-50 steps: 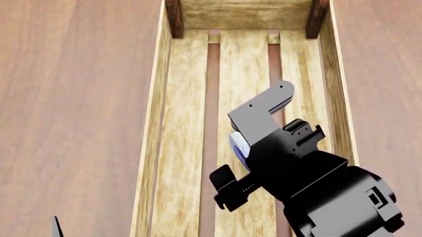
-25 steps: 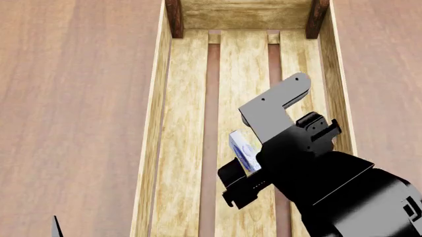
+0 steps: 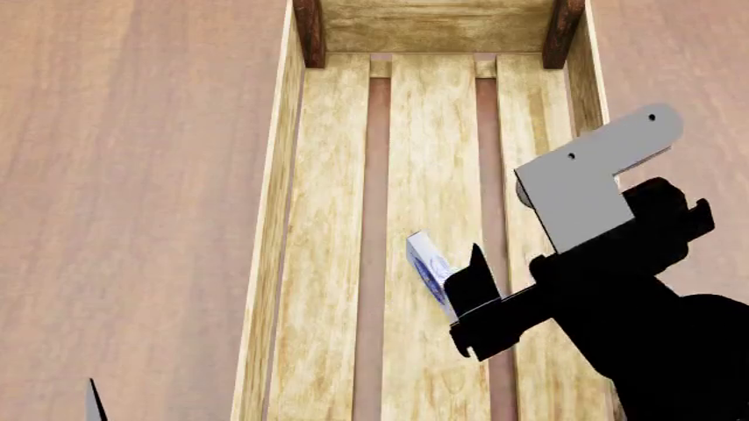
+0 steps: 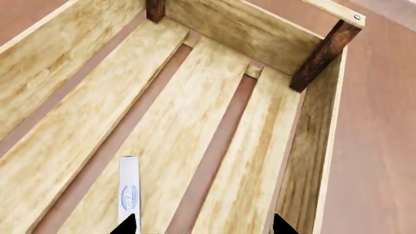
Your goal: Pick up the cream cheese and put it in the tray.
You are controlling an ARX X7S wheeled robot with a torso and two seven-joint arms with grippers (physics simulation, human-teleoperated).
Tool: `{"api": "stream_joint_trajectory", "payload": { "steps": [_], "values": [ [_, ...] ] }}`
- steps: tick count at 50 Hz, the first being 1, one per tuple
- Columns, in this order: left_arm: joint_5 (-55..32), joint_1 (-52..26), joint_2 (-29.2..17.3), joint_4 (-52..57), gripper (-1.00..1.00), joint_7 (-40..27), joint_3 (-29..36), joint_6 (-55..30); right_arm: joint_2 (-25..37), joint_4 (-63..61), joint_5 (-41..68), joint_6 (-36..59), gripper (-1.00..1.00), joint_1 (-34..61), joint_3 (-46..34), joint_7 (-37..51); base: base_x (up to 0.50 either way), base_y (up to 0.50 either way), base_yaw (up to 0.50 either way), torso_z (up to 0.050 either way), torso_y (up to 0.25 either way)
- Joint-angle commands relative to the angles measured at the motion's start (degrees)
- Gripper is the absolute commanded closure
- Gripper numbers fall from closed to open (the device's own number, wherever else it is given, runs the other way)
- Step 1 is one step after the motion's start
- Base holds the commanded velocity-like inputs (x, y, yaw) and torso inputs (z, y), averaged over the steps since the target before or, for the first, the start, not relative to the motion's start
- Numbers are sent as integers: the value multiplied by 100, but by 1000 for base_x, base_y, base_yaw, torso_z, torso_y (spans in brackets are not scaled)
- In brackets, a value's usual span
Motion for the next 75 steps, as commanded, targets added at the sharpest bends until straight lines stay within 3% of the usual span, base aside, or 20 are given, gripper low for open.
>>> {"api": "stream_joint_trajectory", "payload": {
  "steps": [1, 10, 26, 30, 31, 32, 34, 37, 51, 75],
  "values": [
    [44, 16, -96, 230, -100, -27, -136, -216, 368, -462, 287, -351, -100, -643, 923, 183, 0, 0, 0, 0, 0],
    [131, 83, -214, 677, -100, -81, -347, -506, 505, -464, 403, -929, -100, -1202, 1581, 66, 0, 0, 0, 0, 0],
    [471, -390, -446, 2397, -100, 426, -935, -2099, 527, -384, 390, -1679, -100, -2156, 2307, -42, 0, 0, 0, 0, 0],
    [35, -774, -480, 2649, -100, 796, -1096, -2626, 471, -272, 248, -1883, -100, -2310, 2283, -98, 0, 0, 0, 0, 0],
    [-254, -1106, -481, 2723, -100, 1340, -961, -3485, 473, -240, 193, -1959, -100, -2354, 2241, -167, 0, 0, 0, 0, 0],
    [-499, -1300, -350, 2730, -100, 1408, -1072, -3926, 460, -188, 155, -1982, -100, -2345, 2214, -173, 0, 0, 0, 0, 0],
    [-547, -1389, -433, 2650, -100, 1493, -1047, -3589, 454, -152, 97, -2026, -100, -2346, 2179, -183, 0, 0, 0, 0, 0],
    [-974, -1771, -363, 2565, -100, 1673, -1231, -3883, 427, -146, 64, -2091, -100, -2376, 2181, -178, 0, 0, 0, 0, 0],
    [-1079, -3397, -368, 2777, -100, 2134, -1153, -5351, 447, -378, 126, -1778, -100, -1904, 2095, 106, 0, 0, 0, 0, 0],
    [-1073, -4793, -278, 3867, -100, 2466, -863, -7031, 486, -976, 393, -1475, -100, -1594, 2173, 451, 0, 0, 0, 0, 0]
  ]
}}
